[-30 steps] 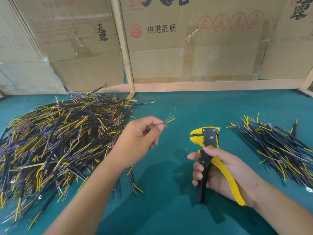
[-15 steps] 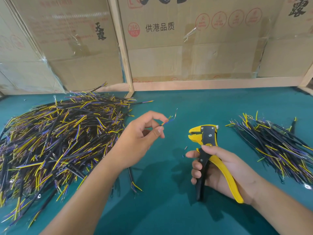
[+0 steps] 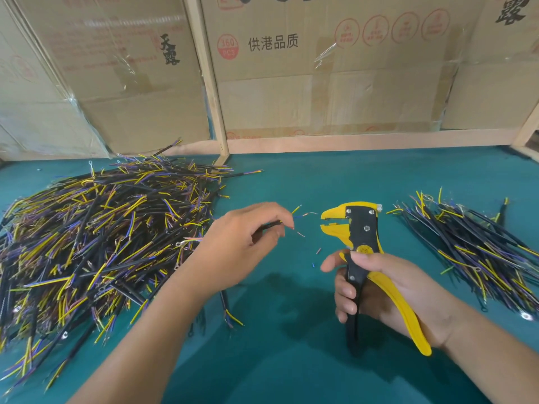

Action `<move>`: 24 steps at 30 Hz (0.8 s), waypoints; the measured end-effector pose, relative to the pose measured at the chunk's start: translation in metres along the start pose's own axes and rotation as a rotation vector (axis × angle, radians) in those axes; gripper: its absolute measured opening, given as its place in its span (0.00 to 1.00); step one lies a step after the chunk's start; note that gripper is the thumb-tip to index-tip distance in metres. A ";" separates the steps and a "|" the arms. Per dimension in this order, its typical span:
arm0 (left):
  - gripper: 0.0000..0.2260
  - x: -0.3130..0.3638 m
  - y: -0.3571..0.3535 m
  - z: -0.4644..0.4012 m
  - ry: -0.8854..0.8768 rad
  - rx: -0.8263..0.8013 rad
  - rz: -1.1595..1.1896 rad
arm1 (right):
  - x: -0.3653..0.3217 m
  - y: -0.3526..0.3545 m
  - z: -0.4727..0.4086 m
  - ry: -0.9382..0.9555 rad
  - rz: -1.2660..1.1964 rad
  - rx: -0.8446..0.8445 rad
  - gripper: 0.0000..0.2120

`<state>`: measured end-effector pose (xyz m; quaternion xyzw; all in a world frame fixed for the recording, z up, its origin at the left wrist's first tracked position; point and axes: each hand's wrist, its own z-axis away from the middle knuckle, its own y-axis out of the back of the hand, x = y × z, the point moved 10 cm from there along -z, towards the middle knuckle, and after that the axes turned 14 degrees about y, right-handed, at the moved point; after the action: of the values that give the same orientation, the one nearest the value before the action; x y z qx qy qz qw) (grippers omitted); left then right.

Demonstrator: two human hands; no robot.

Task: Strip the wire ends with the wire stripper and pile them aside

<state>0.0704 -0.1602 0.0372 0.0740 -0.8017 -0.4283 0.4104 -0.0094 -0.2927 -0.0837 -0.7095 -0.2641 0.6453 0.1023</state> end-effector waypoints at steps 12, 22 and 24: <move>0.08 0.022 0.004 0.008 -0.110 0.104 -0.155 | -0.031 -0.028 0.008 0.128 0.209 0.140 0.18; 0.08 0.025 0.002 0.008 -0.125 0.094 -0.125 | -0.029 -0.029 0.010 0.106 0.212 0.101 0.21; 0.08 0.027 0.001 0.009 -0.134 0.091 -0.131 | -0.030 -0.029 0.009 0.105 0.218 0.100 0.20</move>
<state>0.0466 -0.1667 0.0516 0.1160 -0.8394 -0.4211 0.3234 -0.0266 -0.2848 -0.0453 -0.7607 -0.1473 0.6271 0.0806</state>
